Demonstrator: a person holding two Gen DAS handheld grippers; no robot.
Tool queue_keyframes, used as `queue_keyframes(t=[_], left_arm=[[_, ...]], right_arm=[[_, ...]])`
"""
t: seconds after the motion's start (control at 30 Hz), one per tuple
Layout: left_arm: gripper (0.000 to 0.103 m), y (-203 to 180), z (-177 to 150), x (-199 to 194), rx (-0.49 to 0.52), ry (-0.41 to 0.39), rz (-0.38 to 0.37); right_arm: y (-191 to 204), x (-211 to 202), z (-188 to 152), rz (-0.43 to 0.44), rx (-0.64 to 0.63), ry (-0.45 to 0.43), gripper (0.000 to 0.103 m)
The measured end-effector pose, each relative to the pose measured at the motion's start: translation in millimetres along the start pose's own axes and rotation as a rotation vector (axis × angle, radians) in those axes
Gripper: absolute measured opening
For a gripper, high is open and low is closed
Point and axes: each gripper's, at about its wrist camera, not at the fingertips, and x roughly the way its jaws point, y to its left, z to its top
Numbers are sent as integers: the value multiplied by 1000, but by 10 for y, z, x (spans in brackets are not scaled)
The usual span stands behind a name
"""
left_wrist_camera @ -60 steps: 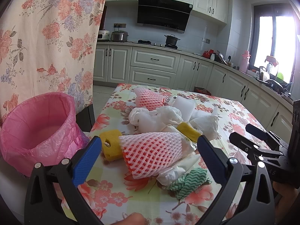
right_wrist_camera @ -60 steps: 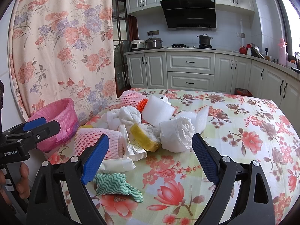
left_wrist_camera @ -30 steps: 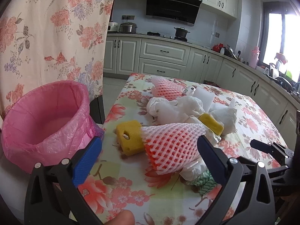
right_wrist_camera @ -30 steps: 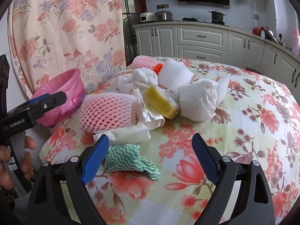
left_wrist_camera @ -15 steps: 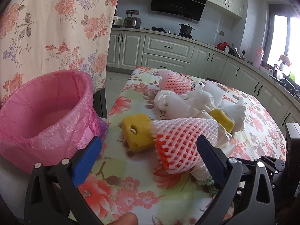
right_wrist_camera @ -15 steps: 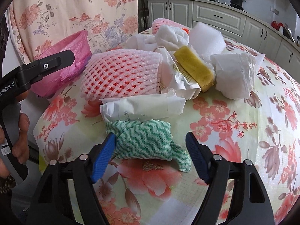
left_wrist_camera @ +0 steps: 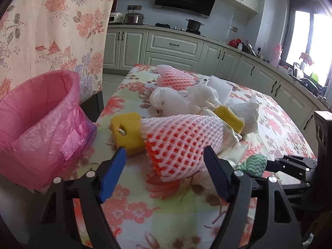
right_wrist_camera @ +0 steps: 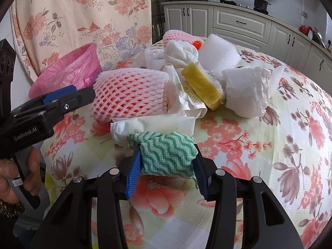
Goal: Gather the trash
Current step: 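Grasp the green zigzag cloth with the right gripper, then grasp the white tissue packet with the left gripper while the right holds the cloth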
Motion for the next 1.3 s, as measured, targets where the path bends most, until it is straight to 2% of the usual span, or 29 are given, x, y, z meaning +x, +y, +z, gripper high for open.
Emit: queue_keyframes(t=[0.1, 0.17, 0.37, 0.63, 0.77, 0.93, 1.0, 1.17, 1.3], left_arm=[[62, -89, -25, 53, 14, 22, -27], [52, -174, -36, 84, 31, 32, -47], [48, -462, -62, 170, 113, 51, -109], [40, -747, -126, 213, 214, 66, -143], [40, -818, -133, 191, 228, 49, -151], [40, -820, -101, 127, 223, 24, -116], [40, -864, -105, 100, 250, 24, -120], [40, -987, -148, 221, 271, 75, -180], [40, -1082, -217, 393, 296, 134, -189]], right_arm=[[-110, -36, 34, -9, 14, -12, 45], [-166, -49, 50, -10, 17, -16, 45], [-400, -87, 50, -28, 57, -33, 45], [-618, -114, 32, -36, 91, -51, 45], [-684, -123, 28, -39, 102, -60, 45], [-764, -167, 25, -38, 112, -73, 45], [-783, -184, 24, -39, 113, -76, 45], [-877, -220, 2, -48, 128, -83, 45], [-953, -255, -17, -60, 141, -81, 45]])
